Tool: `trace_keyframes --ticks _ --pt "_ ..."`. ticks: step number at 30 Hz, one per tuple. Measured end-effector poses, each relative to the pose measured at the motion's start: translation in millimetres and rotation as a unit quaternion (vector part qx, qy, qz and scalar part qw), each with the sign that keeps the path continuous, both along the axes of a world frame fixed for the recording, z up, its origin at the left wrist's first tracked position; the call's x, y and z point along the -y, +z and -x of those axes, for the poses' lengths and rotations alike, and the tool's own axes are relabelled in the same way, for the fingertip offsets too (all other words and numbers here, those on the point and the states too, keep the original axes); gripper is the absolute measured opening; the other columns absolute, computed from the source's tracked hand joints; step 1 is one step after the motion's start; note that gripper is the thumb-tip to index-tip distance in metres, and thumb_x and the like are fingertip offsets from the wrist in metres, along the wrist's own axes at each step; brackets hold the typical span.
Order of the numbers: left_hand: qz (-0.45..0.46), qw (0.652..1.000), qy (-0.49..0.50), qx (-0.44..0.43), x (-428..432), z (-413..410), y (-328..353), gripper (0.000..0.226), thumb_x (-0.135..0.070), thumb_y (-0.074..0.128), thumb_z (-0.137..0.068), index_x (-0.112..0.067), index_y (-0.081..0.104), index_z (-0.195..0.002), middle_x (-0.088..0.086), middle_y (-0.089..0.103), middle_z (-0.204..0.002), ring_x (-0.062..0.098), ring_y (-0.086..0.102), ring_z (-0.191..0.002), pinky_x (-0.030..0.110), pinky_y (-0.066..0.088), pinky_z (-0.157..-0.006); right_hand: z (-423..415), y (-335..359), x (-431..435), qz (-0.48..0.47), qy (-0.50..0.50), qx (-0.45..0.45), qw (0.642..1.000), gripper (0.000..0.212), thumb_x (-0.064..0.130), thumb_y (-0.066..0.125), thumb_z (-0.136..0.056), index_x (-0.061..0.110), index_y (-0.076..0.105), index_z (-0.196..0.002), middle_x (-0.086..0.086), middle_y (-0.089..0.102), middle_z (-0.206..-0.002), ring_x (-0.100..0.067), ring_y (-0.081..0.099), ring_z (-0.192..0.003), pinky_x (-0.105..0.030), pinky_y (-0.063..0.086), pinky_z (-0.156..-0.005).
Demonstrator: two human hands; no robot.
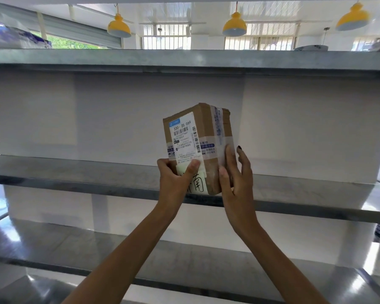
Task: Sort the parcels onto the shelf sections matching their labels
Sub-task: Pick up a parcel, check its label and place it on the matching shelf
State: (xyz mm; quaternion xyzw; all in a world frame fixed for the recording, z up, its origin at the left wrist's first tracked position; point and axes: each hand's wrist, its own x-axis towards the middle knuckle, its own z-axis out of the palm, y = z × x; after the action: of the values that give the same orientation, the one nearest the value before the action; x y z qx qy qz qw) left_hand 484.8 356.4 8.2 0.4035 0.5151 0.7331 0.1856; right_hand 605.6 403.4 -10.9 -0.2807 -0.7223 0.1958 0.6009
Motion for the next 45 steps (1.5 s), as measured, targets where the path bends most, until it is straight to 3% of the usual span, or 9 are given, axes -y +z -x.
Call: trace_keyframes --ticks 4,7,10,13,19,24,30,39,45 --pt "-0.032 0.998 0.014 -0.049 2 -5 2 0.045 -0.027 0.069 -0.080 -0.019 0.035 -0.108 -0.021 0.056 -0.098 -0.004 0.066 -0.076 0.012 0.052 -0.056 -5 -2 5 -0.001 0.020 -0.098 0.995 0.050 0.039 0.038 -0.094 0.020 0.043 -0.140 0.004 0.042 -0.142 -0.003 0.043 -0.128 -0.034 0.051 -0.096" --pt "-0.044 0.996 0.031 -0.072 1 -7 4 0.040 -0.028 0.069 -0.081 -0.022 0.037 -0.104 -0.022 0.056 -0.099 0.000 0.066 -0.079 0.011 0.052 -0.057 -7 -2 5 0.016 0.020 -0.117 0.993 0.049 0.034 0.039 -0.092 0.018 0.046 -0.138 0.002 0.048 -0.142 -0.006 0.049 -0.126 -0.026 0.051 -0.095" --pt "-0.054 0.993 0.045 -0.090 -2 -6 2 0.026 -0.030 0.063 -0.086 -0.030 0.040 -0.099 -0.014 0.059 -0.104 0.007 0.067 -0.084 0.013 0.054 -0.059 -9 0 -1 0.087 0.061 -0.152 0.983 0.038 0.024 0.039 -0.098 0.023 0.048 -0.135 0.005 0.055 -0.135 -0.012 0.059 -0.115 -0.013 0.054 -0.078" --pt "-0.064 0.991 0.044 -0.105 -5 -5 1 0.016 -0.031 0.056 -0.092 -0.031 0.044 -0.103 -0.010 0.061 -0.109 0.009 0.066 -0.090 0.014 0.054 -0.061 -11 -1 -7 0.127 0.075 -0.176 0.973 0.037 0.023 0.038 -0.100 0.024 0.049 -0.135 0.001 0.059 -0.132 -0.013 0.063 -0.110 -0.007 0.052 -0.072" --pt "-0.082 0.991 0.033 -0.102 -11 -2 -11 0.021 -0.030 0.042 -0.098 -0.021 0.054 -0.113 0.002 0.064 -0.114 0.017 0.065 -0.102 0.022 0.058 -0.069 -15 2 -12 0.163 0.086 -0.210 0.960 0.039 0.028 0.033 -0.100 0.023 0.050 -0.135 -0.005 0.061 -0.130 -0.012 0.063 -0.101 -0.006 0.051 -0.064" --pt "-0.115 0.988 0.029 -0.099 -9 -7 -10 0.018 -0.025 0.040 -0.099 -0.022 0.055 -0.110 0.001 0.065 -0.112 0.019 0.065 -0.101 0.027 0.059 -0.073 -19 5 -17 0.139 0.087 -0.215 0.963 0.038 0.028 0.034 -0.100 0.020 0.053 -0.133 -0.005 0.062 -0.127 -0.016 0.062 -0.112 -0.012 0.054 -0.074" --pt "-0.125 0.986 0.046 -0.101 -11 -6 -3 0.019 -0.024 0.042 -0.099 -0.019 0.055 -0.112 0.000 0.065 -0.115 0.019 0.064 -0.104 0.031 0.059 -0.079 -19 9 -22 0.114 0.069 -0.216 0.967 0.038 0.029 0.039 -0.098 0.015 0.055 -0.130 -0.007 0.063 -0.125 -0.017 0.064 -0.110 -0.021 0.058 -0.078" --pt "-0.085 0.993 0.043 -0.066 -21 3 -11 0.017 -0.016 0.047 -0.097 -0.016 0.058 -0.109 0.001 0.067 -0.112 0.014 0.064 -0.101 0.023 0.059 -0.076 -11 5 -31 0.183 0.106 -0.204 0.956 0.038 0.033 0.038 -0.099 0.022 0.055 -0.131 -0.001 0.065 -0.121 -0.006 0.064 -0.098 -0.014 0.056 -0.068" --pt "-0.034 0.998 0.040 -0.025 -30 11 -20 0.020 -0.007 0.049 -0.095 -0.019 0.060 -0.107 -0.001 0.067 -0.112 0.016 0.063 -0.107 0.035 0.055 -0.090 -10 2 -39 0.221 0.154 -0.148 0.952 0.042 0.030 0.043 -0.098 0.027 0.043 -0.139 0.011 0.056 -0.124 0.005 0.058 -0.093 -0.008 0.053 -0.068"
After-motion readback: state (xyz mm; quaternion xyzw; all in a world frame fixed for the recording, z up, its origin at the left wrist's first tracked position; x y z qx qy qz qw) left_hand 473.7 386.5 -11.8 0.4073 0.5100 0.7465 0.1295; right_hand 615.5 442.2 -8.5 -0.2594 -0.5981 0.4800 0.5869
